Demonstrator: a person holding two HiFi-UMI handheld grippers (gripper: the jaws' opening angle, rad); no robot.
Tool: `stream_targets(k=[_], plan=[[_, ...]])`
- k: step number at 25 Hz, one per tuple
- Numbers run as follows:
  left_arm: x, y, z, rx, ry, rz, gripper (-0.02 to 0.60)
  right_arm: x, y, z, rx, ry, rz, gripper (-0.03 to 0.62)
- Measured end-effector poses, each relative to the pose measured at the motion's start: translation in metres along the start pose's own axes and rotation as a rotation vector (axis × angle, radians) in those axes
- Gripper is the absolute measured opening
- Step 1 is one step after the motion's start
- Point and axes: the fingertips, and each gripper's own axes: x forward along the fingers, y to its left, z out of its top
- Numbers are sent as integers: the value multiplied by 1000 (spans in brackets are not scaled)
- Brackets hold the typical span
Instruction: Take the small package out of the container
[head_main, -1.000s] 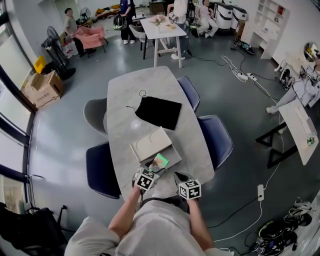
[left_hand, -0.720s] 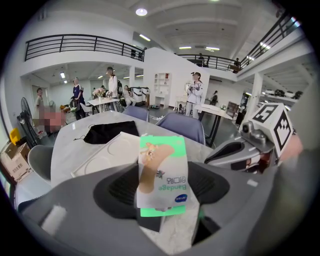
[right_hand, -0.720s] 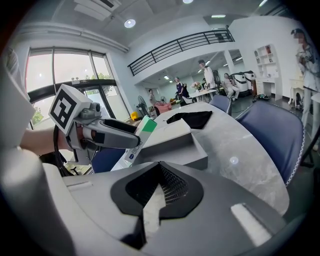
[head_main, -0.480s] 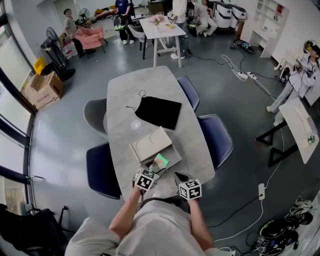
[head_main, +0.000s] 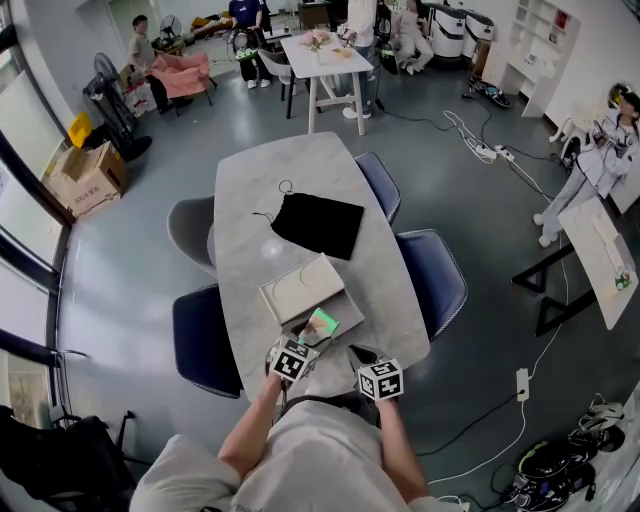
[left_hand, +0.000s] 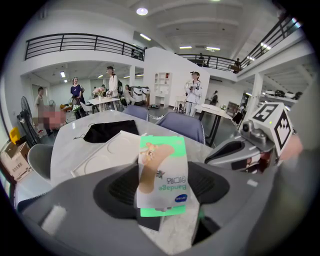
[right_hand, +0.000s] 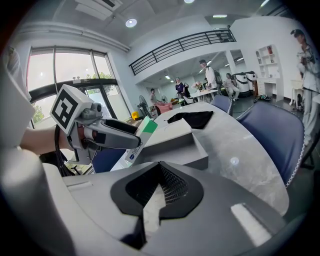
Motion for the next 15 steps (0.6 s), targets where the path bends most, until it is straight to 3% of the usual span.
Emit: stream_targets(k=[15], plan=[[3,-9,-9,-6,20,-10,356,-2,4,-3,-13,3,10,2]])
